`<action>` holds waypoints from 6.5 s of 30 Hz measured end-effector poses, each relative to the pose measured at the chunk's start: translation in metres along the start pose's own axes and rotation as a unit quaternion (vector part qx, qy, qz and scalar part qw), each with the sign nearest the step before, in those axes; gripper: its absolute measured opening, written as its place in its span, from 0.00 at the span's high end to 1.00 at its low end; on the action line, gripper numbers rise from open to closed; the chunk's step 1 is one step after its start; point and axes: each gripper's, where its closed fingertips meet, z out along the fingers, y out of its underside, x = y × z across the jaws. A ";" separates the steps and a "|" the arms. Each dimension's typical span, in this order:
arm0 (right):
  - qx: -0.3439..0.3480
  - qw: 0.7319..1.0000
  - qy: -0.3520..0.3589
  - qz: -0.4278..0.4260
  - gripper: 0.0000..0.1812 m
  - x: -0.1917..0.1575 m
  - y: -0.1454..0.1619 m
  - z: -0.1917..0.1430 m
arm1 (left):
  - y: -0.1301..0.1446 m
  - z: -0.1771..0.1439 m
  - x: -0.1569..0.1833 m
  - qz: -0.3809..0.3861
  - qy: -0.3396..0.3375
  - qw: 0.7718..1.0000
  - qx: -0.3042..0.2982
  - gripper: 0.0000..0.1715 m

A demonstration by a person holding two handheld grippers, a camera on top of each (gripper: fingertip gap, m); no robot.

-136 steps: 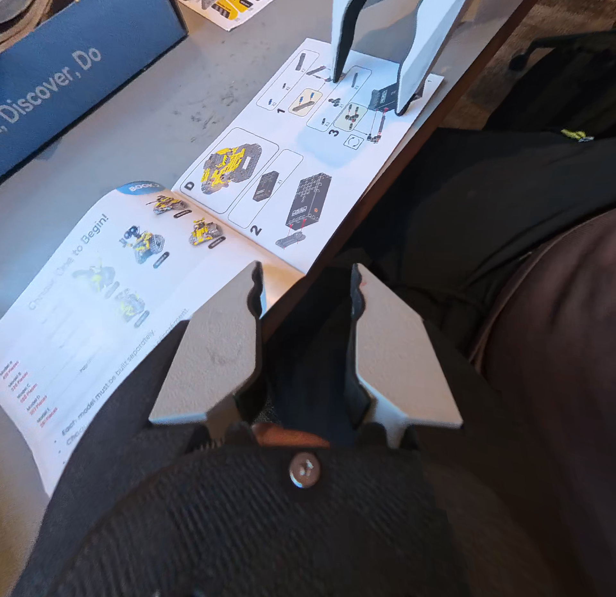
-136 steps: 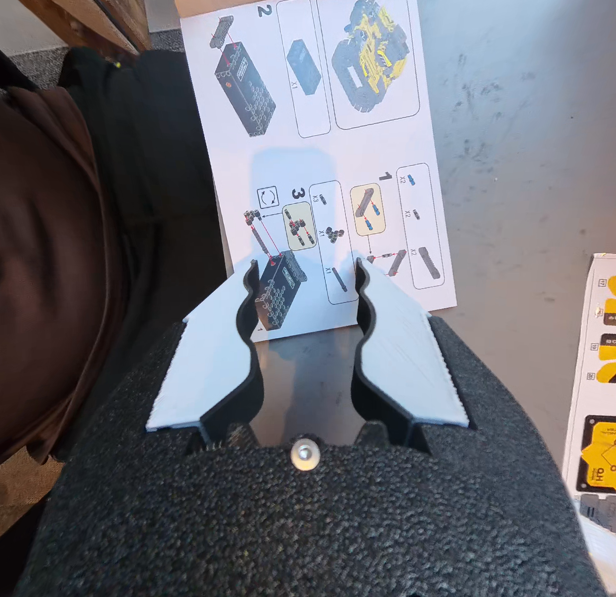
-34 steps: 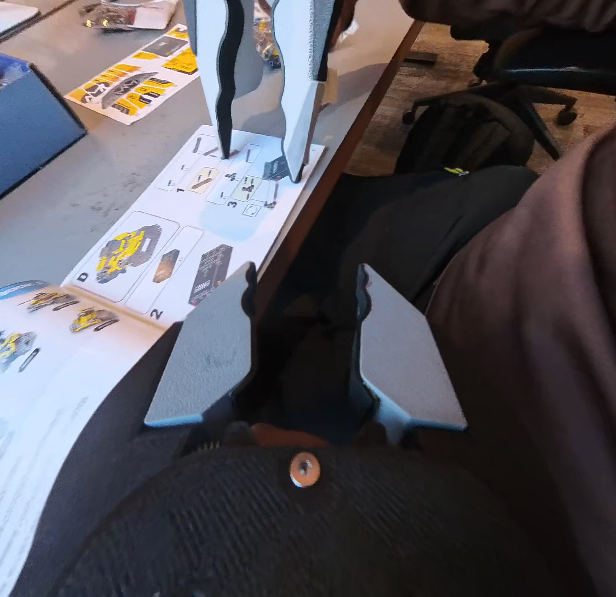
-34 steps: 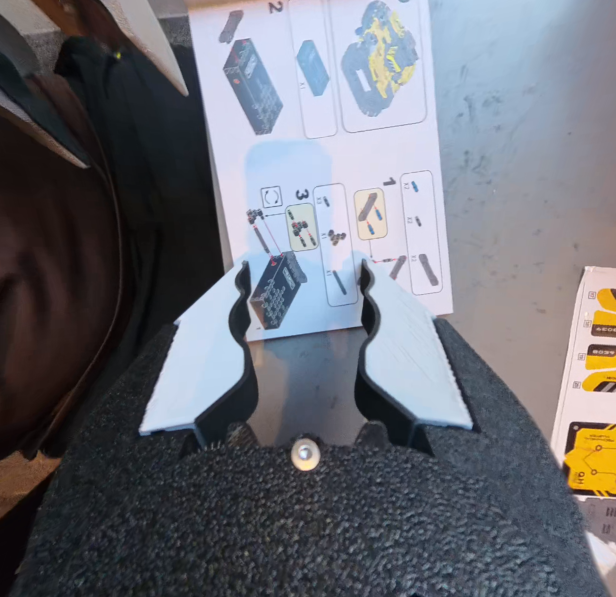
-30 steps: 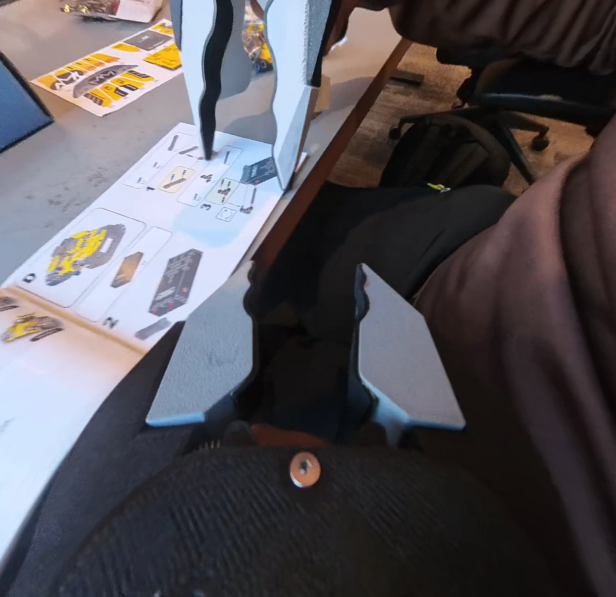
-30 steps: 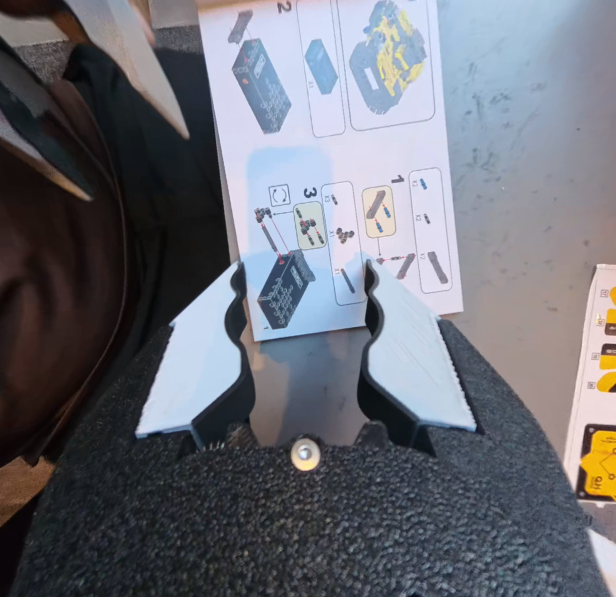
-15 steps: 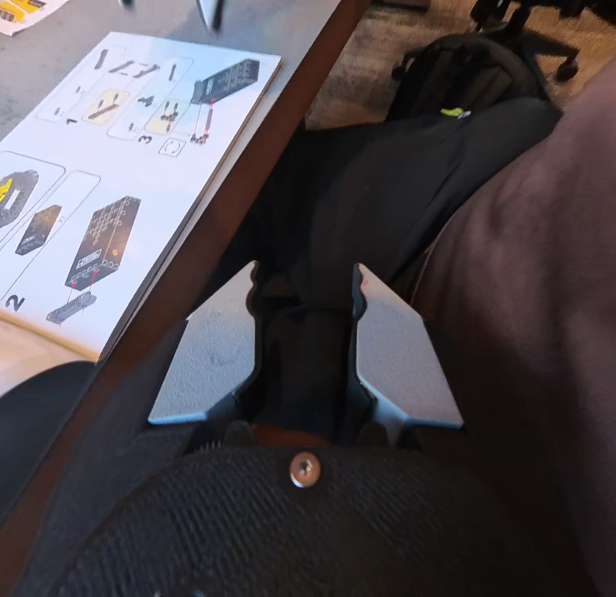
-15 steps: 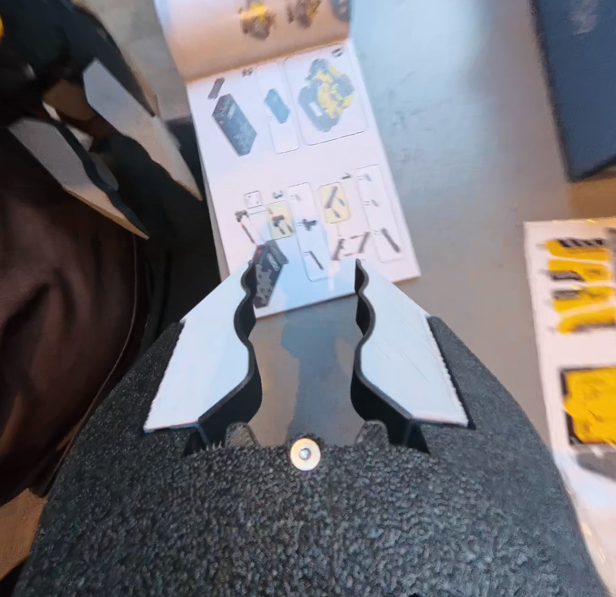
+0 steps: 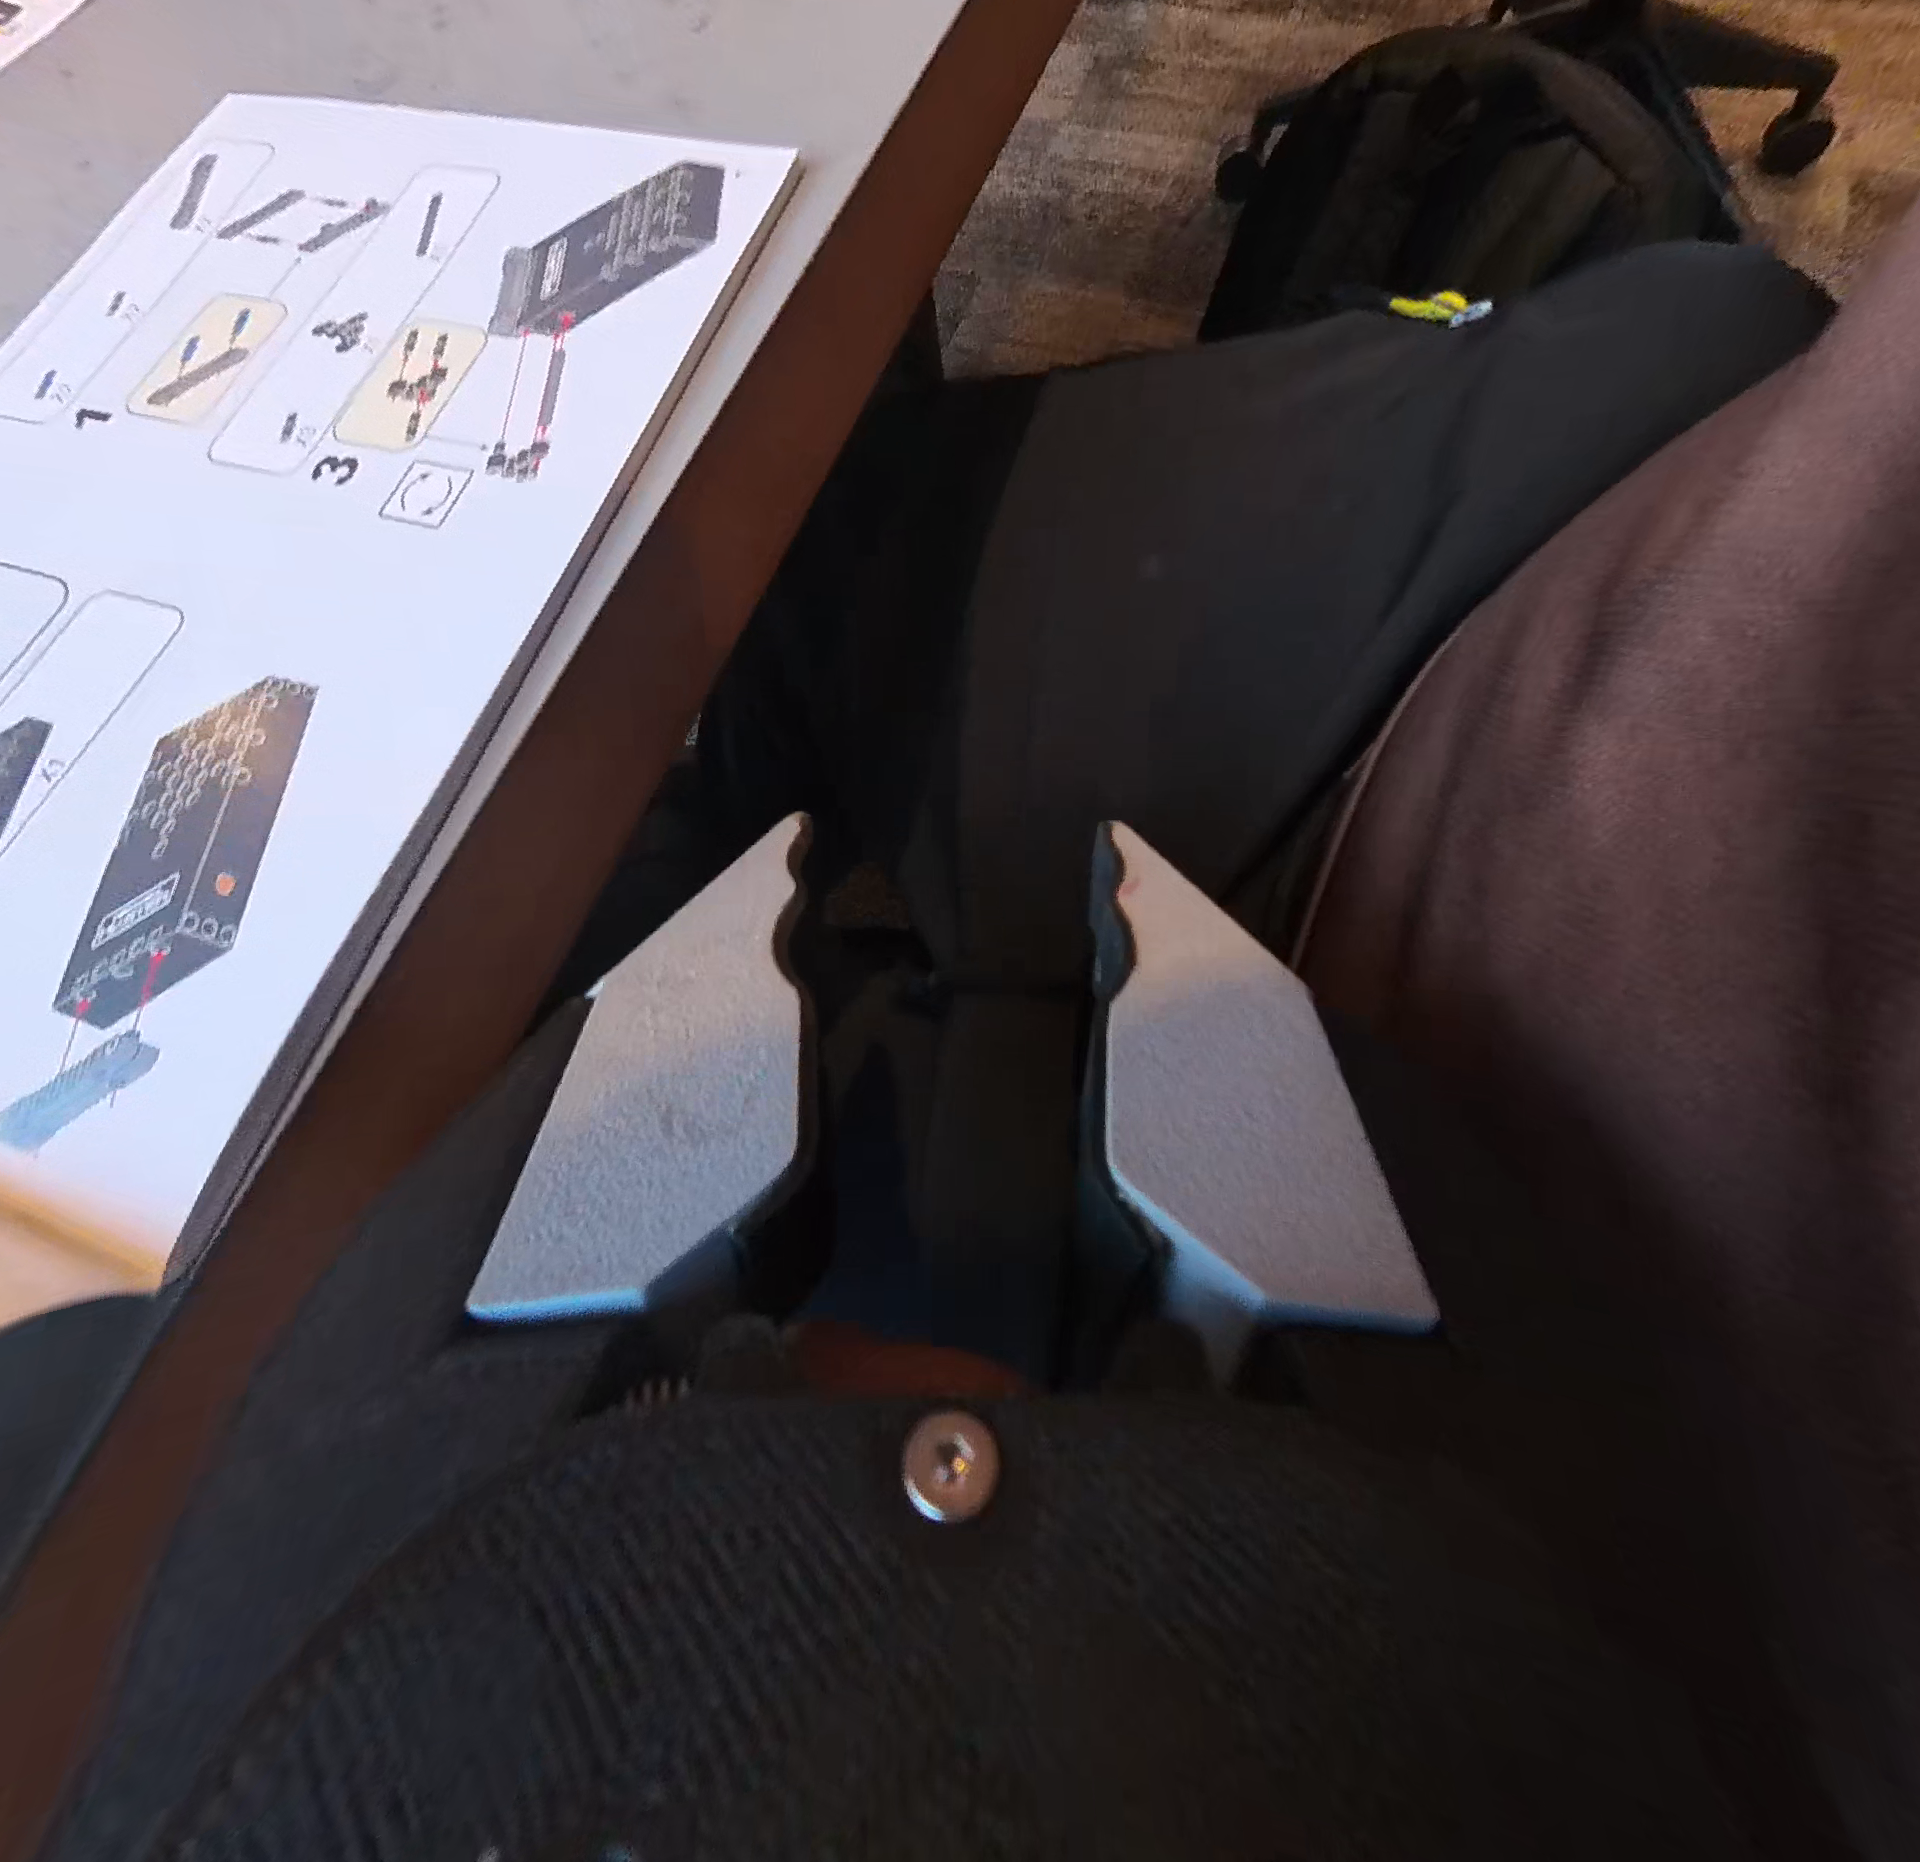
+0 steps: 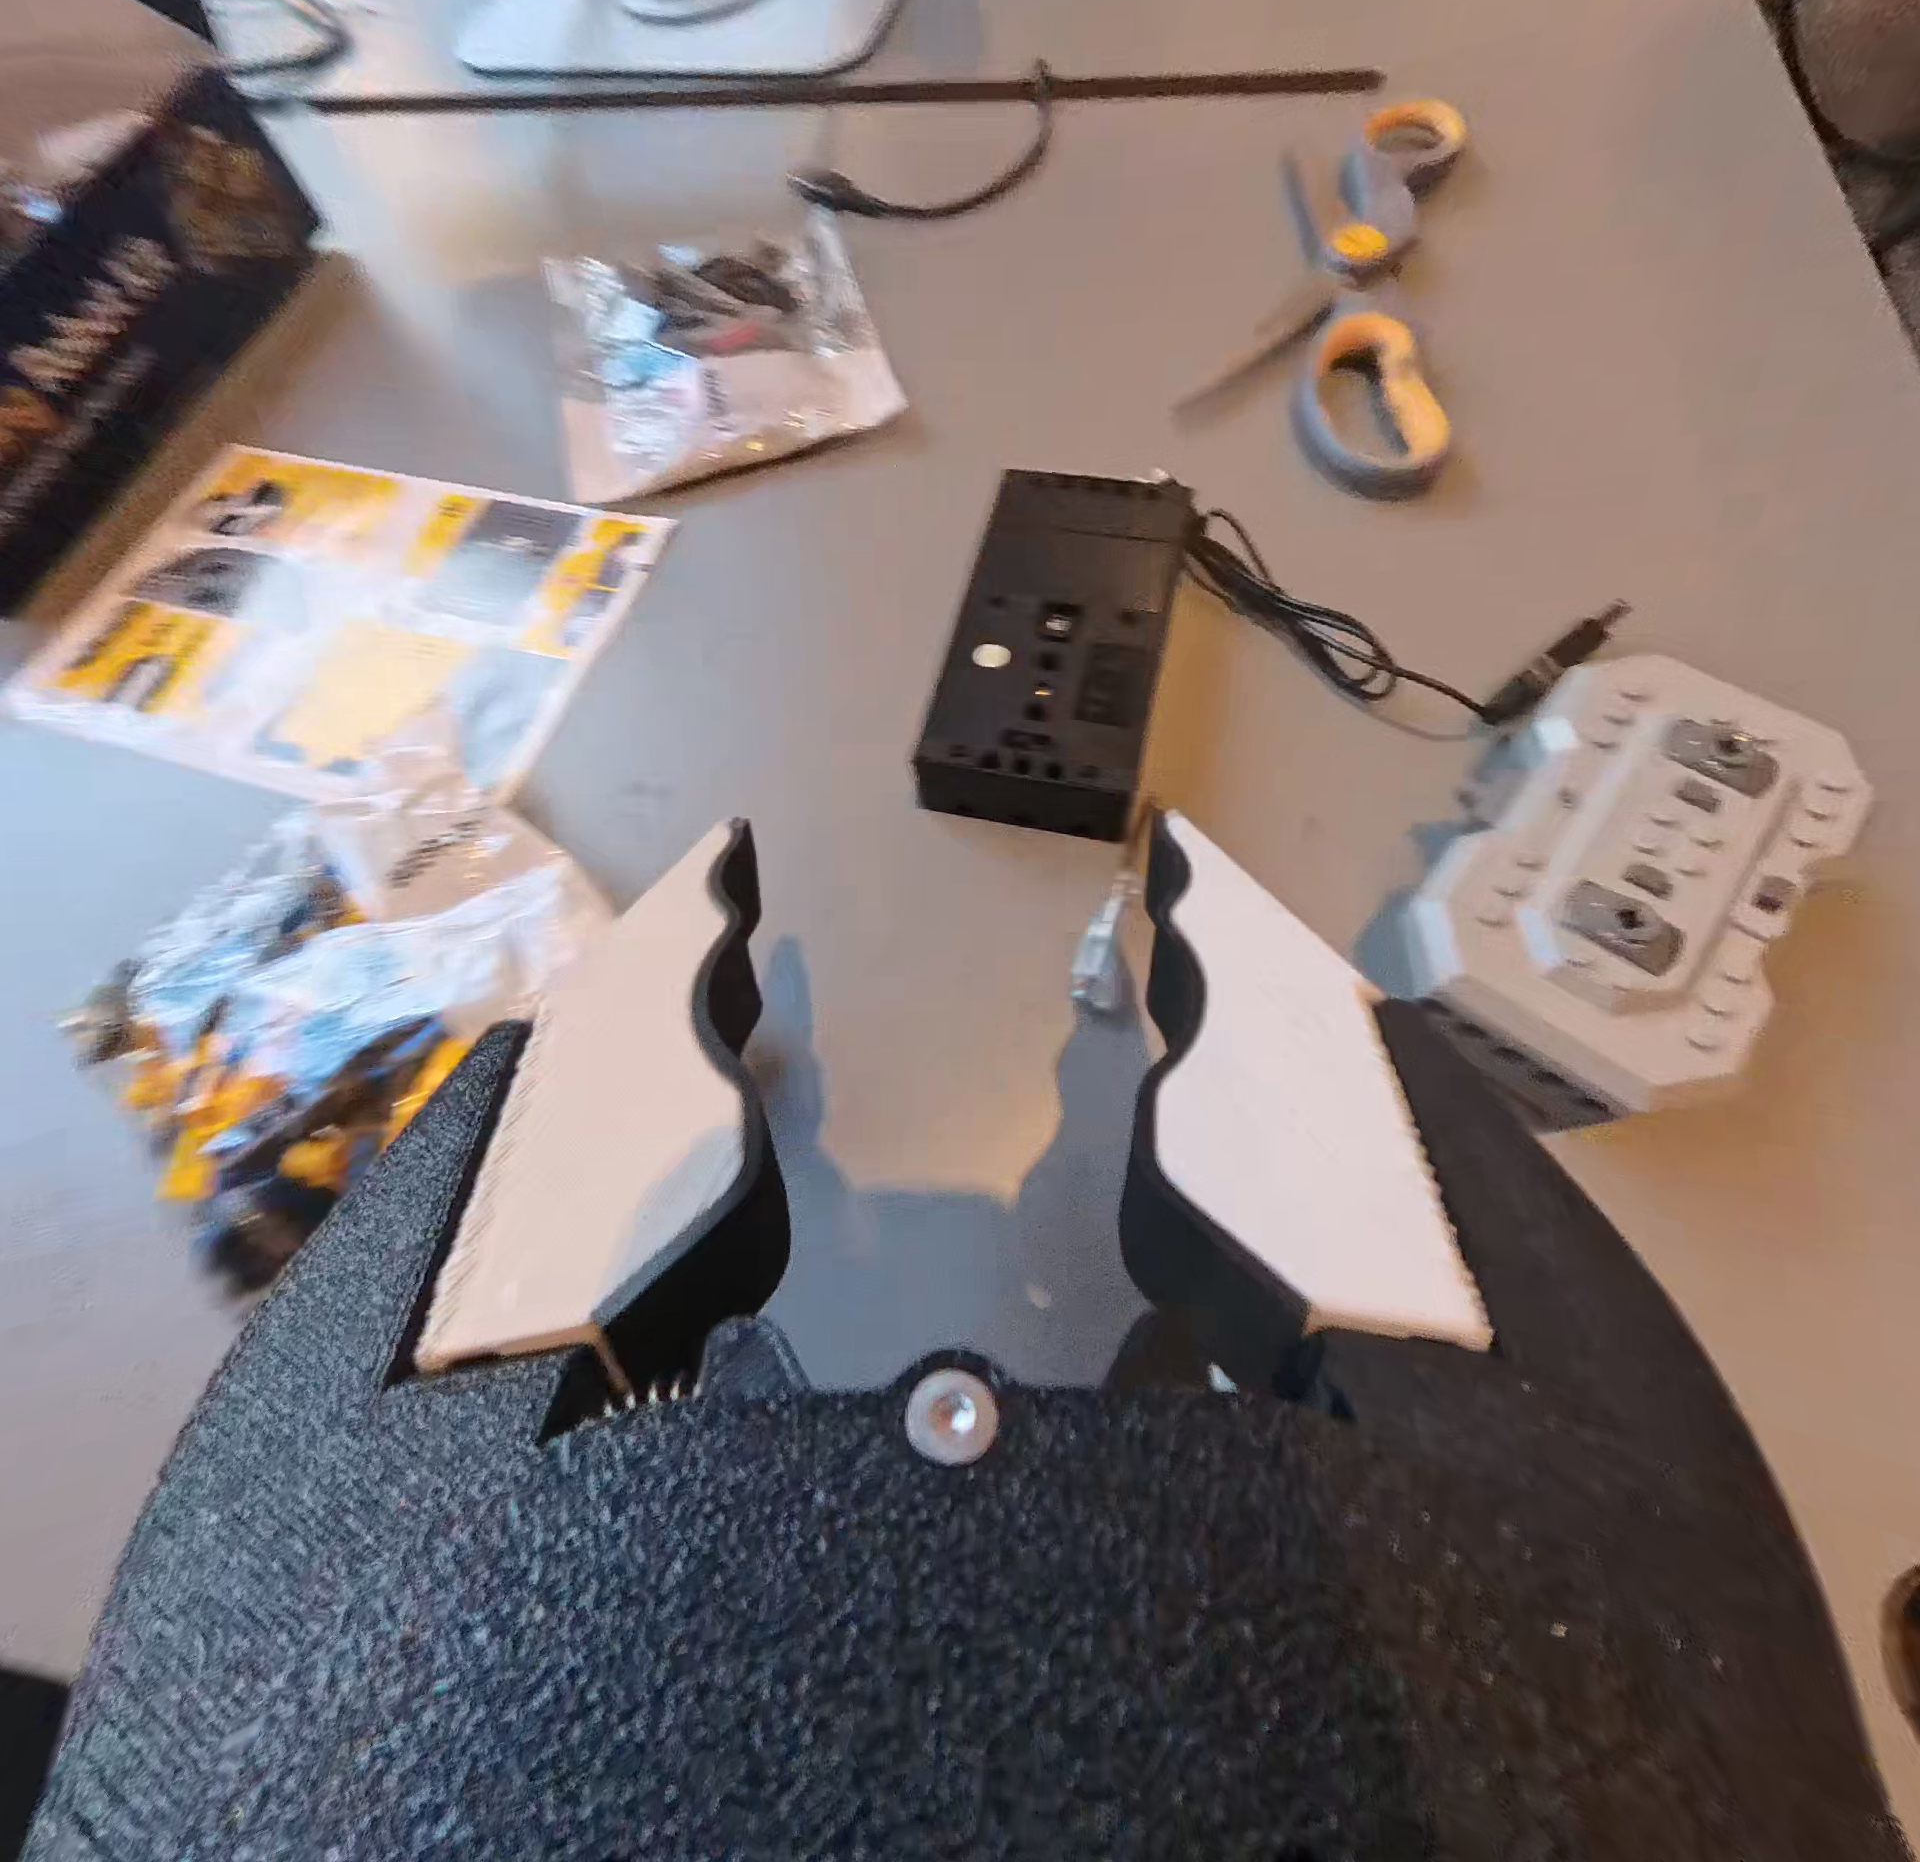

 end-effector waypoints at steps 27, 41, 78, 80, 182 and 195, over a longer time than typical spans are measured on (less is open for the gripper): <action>-0.147 0.950 0.077 -0.266 0.62 -0.019 -0.009 0.071 | 0.015 0.002 -0.012 -0.023 -0.016 0.999 -0.027 0.72; 0.006 0.977 -0.082 -0.197 0.63 -0.121 -0.044 0.002 | 0.016 0.002 -0.004 0.006 -0.008 0.999 -0.034 0.72; -0.045 0.981 -0.162 -0.101 0.63 -0.142 0.006 0.035 | 0.026 0.007 -0.003 0.028 -0.014 0.998 -0.060 0.72; -0.045 0.981 -0.158 -0.106 0.63 -0.141 0.005 0.035 | 0.026 0.008 -0.003 0.029 -0.013 0.998 -0.061 0.72; -0.072 0.994 -0.077 -0.024 0.65 -0.042 0.020 0.066 | 0.035 0.011 0.001 0.055 -0.013 0.994 -0.089 0.74; -0.071 0.994 -0.079 -0.024 0.65 -0.042 0.020 0.067 | -0.027 0.009 0.026 0.060 -0.003 0.998 -0.022 0.71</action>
